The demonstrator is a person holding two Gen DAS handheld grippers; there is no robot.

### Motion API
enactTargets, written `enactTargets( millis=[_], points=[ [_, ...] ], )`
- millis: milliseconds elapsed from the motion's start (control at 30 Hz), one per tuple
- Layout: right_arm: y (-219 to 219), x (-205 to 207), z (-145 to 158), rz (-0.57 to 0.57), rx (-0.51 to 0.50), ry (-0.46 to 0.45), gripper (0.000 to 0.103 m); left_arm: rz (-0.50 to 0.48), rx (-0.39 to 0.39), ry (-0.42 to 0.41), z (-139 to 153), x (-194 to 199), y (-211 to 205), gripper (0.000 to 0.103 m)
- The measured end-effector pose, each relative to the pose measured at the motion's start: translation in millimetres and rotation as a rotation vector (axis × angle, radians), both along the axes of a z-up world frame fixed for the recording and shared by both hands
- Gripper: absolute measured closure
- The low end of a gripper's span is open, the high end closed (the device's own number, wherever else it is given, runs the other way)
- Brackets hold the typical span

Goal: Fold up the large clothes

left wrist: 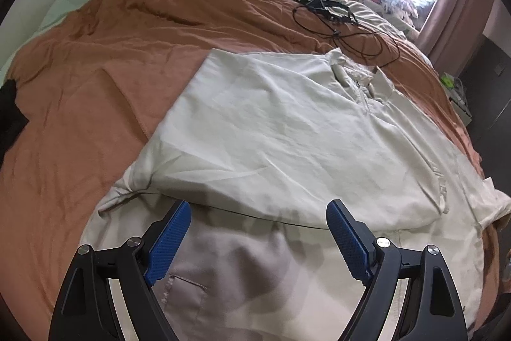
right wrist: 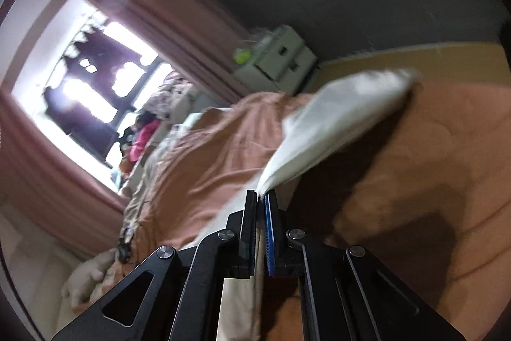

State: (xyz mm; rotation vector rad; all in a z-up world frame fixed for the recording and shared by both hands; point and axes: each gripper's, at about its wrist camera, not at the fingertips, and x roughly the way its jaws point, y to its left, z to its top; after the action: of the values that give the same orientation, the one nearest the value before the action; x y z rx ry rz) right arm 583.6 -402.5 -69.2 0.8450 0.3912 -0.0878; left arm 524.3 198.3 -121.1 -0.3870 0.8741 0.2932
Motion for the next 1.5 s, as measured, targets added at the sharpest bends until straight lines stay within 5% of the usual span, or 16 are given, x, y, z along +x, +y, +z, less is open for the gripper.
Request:
enactTargets(
  millis=[200,567,667,700,733,767,800,833,1033,1367,1500],
  points=[
    [57.3,-3.4,37.4,0.139,-0.083,-0.055,0.097,-0.008,-0.022,-0.008,2.7,-2.8,-0.3,0.015],
    [182.9,-3.8,46.6,0.383,-0.170,-0.061,0.097,0.012,-0.108,-0.050,11.5,-10.0,7.7,0.015],
    [175.0,-8.9,33.6,0.323,-0.121,0.002,0.096,0.012,-0.114,-0.051,12.4,-11.8,9.6,0.015],
    [167.8,-10.8,31.3,0.304,-0.115,0.008,0.086,0.010,-0.120,-0.055,13.3,-13.3,11.1,0.015],
    [159.7,-13.9,27.7,0.267,-0.106,0.024,0.074,0.008,-0.122,-0.058,13.9,-14.2,12.0,0.015],
    [148.1,-16.9,23.6,0.223,-0.085,0.039,0.042,0.005,-0.123,-0.062,14.5,-14.8,13.0,0.015],
    [139.4,-18.6,21.1,0.197,-0.065,0.040,0.021,0.002,-0.121,-0.064,14.6,-14.9,13.6,0.015],
    [123.7,-23.5,15.3,0.158,-0.018,0.026,0.017,-0.002,-0.116,-0.064,14.6,-14.9,13.5,0.015],
    [72.4,-12.0,-23.0,0.076,0.145,0.080,0.017,-0.012,-0.120,-0.041,6.8,-10.0,10.5,0.015],
    [80.3,70.8,-27.7,0.129,-0.043,0.211,0.017,-0.037,-0.065,0.006,-4.4,3.9,-2.1,0.015],
    [70.3,99.0,-30.9,0.159,0.015,0.233,0.017,-0.044,-0.048,0.019,-7.7,9.1,-5.5,0.015]
  ],
)
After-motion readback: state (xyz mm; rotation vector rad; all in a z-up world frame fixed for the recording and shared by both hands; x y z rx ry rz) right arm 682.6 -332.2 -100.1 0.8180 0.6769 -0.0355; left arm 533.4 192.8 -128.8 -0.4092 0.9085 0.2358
